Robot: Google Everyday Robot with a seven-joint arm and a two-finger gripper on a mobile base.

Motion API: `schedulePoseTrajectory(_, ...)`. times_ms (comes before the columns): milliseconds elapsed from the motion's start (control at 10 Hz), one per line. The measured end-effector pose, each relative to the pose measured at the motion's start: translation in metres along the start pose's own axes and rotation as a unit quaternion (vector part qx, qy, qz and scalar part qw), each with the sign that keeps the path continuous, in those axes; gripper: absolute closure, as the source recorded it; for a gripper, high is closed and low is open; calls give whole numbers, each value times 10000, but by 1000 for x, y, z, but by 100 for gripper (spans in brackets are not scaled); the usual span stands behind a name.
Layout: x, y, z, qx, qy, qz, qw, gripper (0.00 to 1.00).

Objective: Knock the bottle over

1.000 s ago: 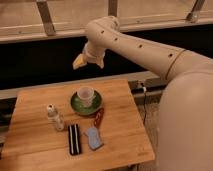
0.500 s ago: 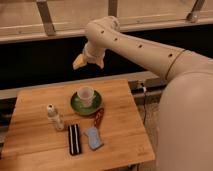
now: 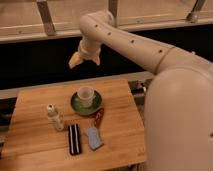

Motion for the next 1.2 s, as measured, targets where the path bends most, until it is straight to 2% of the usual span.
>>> schedulePoseTrajectory(200,-1,45,13,-63,301,-505,9983,21)
schedulePoseTrajectory(300,9,66,20,-60,510,-744,9959,21)
schedulePoseTrajectory(400,18,76,27,-85,657,-833,9943,21)
schedulePoseTrajectory(600,36,82,36,-84,888,-805,9928,21)
schedulePoseTrajectory(1000,34,81,34,-90,884,-802,9928,21)
schedulePoseTrajectory(1100,33,81,35,-85,916,-869,9920,21)
schedulePoseTrajectory(1200,33,86,39,-92,1046,-994,9895,21)
